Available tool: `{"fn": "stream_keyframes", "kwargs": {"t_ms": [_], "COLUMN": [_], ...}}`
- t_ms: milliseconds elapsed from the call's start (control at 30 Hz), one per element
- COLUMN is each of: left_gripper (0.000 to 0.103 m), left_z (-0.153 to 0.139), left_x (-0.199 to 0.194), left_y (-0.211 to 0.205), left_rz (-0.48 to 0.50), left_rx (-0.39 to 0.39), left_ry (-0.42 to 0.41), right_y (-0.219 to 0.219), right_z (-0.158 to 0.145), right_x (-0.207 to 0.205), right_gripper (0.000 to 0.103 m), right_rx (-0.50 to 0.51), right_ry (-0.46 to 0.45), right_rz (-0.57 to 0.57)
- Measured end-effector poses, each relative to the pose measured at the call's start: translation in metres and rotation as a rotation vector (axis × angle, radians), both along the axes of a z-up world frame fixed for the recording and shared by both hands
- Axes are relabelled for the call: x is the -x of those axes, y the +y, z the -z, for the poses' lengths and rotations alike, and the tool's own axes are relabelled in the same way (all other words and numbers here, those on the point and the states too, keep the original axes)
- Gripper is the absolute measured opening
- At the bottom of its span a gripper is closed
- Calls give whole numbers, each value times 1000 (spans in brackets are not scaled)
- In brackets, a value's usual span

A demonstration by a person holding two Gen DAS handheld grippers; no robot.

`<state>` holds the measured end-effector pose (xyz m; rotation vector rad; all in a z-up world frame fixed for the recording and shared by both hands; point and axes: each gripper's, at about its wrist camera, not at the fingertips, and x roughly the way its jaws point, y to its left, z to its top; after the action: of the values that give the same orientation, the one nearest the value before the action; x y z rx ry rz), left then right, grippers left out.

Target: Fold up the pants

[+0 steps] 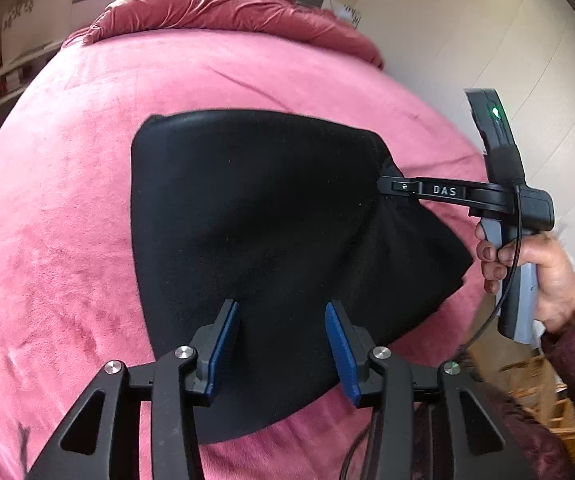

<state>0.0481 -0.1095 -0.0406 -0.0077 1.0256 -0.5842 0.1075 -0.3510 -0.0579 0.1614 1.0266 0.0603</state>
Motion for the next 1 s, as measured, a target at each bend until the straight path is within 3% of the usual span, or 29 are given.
{"fn": "stream_keyframes", "kwargs": {"t_ms": [200, 333, 400, 467, 500, 700, 833, 1000], "left_gripper": [49, 49, 49, 49, 49, 49, 49, 49], "left_z": [1, -5, -8, -13, -17, -33, -34, -34], "left_x": [9, 9, 8, 8, 8, 2, -18, -58], "left_y": [-14, -14, -9, -5, 1, 14, 23, 37], "left_rz": [5, 2, -4, -12, -13, -23, -41, -83], "left_rx": [-49, -52, -48, -45, -43, -39, -26, 51], "left_ry": [-45, -61, -66, -84, -95, -153, -134, -66], "right_y": [-7, 0, 5, 8, 10, 30, 47, 61], "right_z": [8, 3, -4, -13, -19, -43, -48, -41], "right_x": [5, 7, 10, 15, 19, 29, 30, 13], "right_gripper": [15, 22, 30, 50, 52, 53, 53, 53], "right_rx": [-65, -2, 36, 64, 81, 134, 111, 120], "right_ry": [-29, -33, -46, -72, -90, -145, -150, -123], "right_rz": [41, 30, 32, 36, 37, 6, -38, -74]}}
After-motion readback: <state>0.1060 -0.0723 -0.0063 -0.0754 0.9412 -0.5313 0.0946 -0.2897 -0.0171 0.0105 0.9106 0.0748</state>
